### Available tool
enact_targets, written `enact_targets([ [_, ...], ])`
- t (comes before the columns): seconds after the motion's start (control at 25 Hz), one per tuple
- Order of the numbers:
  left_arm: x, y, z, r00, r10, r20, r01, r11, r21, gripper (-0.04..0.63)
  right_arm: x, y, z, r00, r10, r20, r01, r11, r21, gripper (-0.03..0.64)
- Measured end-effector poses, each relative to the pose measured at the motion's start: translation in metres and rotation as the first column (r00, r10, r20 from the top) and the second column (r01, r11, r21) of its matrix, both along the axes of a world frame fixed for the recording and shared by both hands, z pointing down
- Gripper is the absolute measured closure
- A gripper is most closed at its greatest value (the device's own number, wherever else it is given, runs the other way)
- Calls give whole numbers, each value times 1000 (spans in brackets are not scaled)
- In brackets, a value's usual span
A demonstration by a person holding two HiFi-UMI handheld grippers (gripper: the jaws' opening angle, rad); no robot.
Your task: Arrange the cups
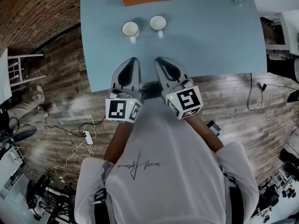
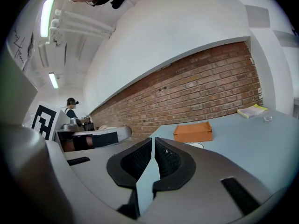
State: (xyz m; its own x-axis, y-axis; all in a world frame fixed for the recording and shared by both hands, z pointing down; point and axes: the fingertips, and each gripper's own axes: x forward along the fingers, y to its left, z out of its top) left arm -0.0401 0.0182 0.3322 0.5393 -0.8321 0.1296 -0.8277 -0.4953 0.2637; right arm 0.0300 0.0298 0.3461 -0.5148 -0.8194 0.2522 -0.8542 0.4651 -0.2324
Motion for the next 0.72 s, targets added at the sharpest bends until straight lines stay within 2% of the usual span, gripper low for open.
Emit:
enact_targets([
  [0.12, -7, -8, 2, 1000, -24, -2, 24, 999, 24, 588, -15, -11, 10, 999, -32, -17, 32, 999, 4, 594],
  [0.32, -16, -14, 12, 998, -64, -2, 64, 998, 14, 588, -33, -24, 32, 997, -44, -59, 44, 999, -6, 595],
  [0.72, -39, -23, 47, 994, -106, 33, 106, 994, -5, 588, -53, -52, 86, 990, 43, -131, -39, 999, 37, 594],
])
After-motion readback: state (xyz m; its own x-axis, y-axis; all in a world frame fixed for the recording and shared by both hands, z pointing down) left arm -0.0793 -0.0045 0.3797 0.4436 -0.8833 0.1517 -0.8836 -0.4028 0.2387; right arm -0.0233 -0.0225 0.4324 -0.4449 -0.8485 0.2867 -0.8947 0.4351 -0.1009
